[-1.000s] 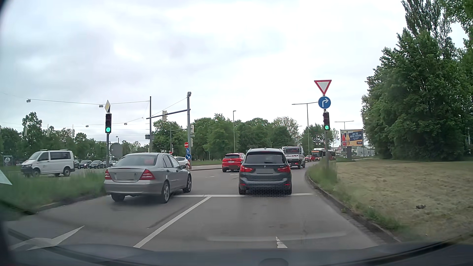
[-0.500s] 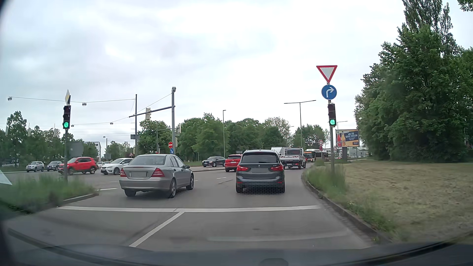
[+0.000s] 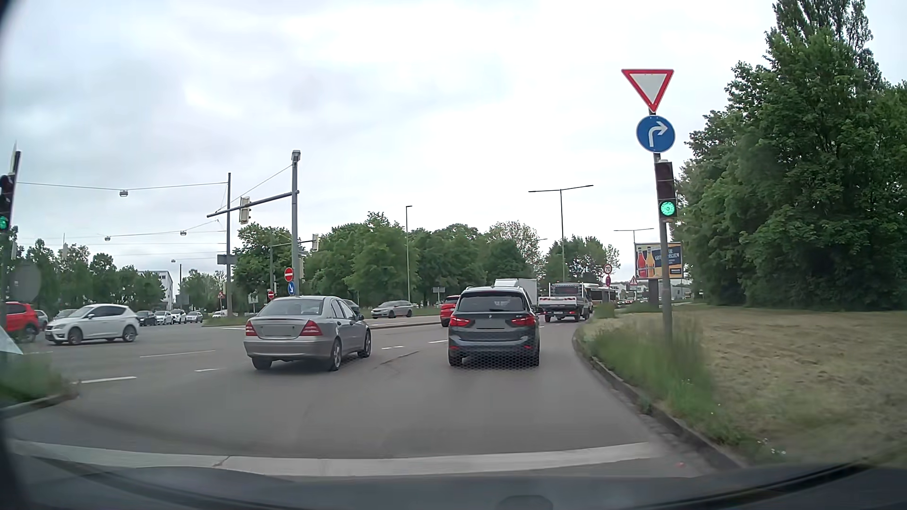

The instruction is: Follow the waypoints while adhering to traffic rules and regulations

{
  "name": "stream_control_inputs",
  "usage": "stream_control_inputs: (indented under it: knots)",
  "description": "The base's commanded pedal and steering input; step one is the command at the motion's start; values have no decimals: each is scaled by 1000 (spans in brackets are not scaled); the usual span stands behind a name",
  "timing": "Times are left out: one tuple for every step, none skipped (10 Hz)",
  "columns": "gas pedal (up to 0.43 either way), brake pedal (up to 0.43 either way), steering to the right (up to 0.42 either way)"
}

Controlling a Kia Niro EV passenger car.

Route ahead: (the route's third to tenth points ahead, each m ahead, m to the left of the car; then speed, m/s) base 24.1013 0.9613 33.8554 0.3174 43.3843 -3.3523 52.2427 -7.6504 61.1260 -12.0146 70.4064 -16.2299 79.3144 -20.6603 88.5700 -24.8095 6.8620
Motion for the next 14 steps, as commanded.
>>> stream_control_inputs:
  knots:
    - [398,0,45]
    - [398,0,44]
    - [390,0,43]
    - [370,0,42]
    - [358,0,41]
    - [350,0,40]
    - [339,0,39]
    - [339,0,38]
    - [331,0,38]
    - [319,0,37]
    - [280,0,36]
    - [268,0,35]
    - [260,0,34]
    - [228,0,34]
